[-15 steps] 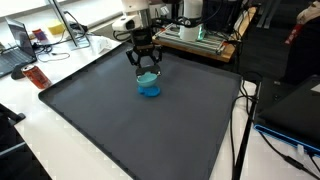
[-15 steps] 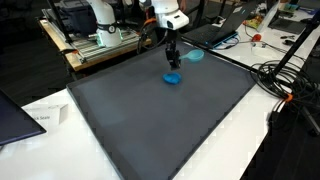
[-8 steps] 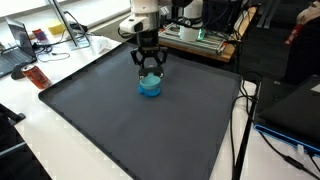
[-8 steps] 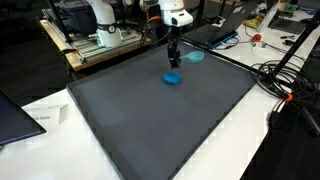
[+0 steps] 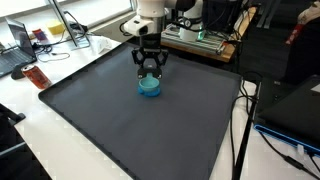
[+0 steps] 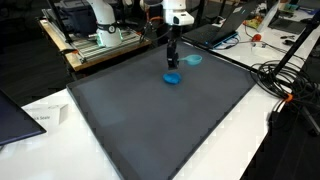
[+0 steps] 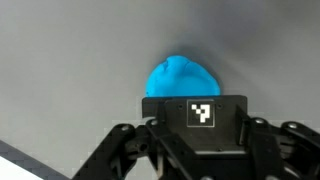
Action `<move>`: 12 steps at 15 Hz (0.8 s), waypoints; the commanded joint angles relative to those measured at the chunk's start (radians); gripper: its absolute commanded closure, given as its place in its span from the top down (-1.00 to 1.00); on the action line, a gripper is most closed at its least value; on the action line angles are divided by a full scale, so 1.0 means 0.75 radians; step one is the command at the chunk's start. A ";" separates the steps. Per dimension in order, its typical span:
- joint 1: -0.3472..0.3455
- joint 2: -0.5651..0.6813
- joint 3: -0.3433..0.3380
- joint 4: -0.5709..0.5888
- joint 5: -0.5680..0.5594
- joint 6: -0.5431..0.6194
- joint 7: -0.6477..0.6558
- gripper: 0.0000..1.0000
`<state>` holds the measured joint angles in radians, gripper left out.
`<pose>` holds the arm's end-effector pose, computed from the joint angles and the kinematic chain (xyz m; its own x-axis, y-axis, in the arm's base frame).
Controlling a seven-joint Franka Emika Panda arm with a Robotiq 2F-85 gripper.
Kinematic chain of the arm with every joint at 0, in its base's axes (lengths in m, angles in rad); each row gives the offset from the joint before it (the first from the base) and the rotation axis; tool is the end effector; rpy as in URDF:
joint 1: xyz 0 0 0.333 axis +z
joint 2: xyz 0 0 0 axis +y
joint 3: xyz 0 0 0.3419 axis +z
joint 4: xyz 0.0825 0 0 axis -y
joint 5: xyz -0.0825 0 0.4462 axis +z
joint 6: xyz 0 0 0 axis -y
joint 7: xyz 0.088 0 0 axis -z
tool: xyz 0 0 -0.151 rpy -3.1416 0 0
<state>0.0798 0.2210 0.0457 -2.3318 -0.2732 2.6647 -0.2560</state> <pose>0.5710 0.0753 0.1830 0.8123 0.5804 0.0573 0.5664 -0.8085 0.1600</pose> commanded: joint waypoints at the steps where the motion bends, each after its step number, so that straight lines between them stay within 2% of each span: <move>1: 0.115 -0.010 -0.069 0.030 -0.282 -0.081 0.316 -0.29; 6: 0.191 0.006 -0.048 0.073 -0.429 -0.151 0.548 -0.29; 12: 0.247 0.041 -0.049 0.115 -0.619 -0.137 0.813 -0.29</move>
<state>0.2435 0.2332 0.0162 -2.2776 -0.6551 2.5758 0.2532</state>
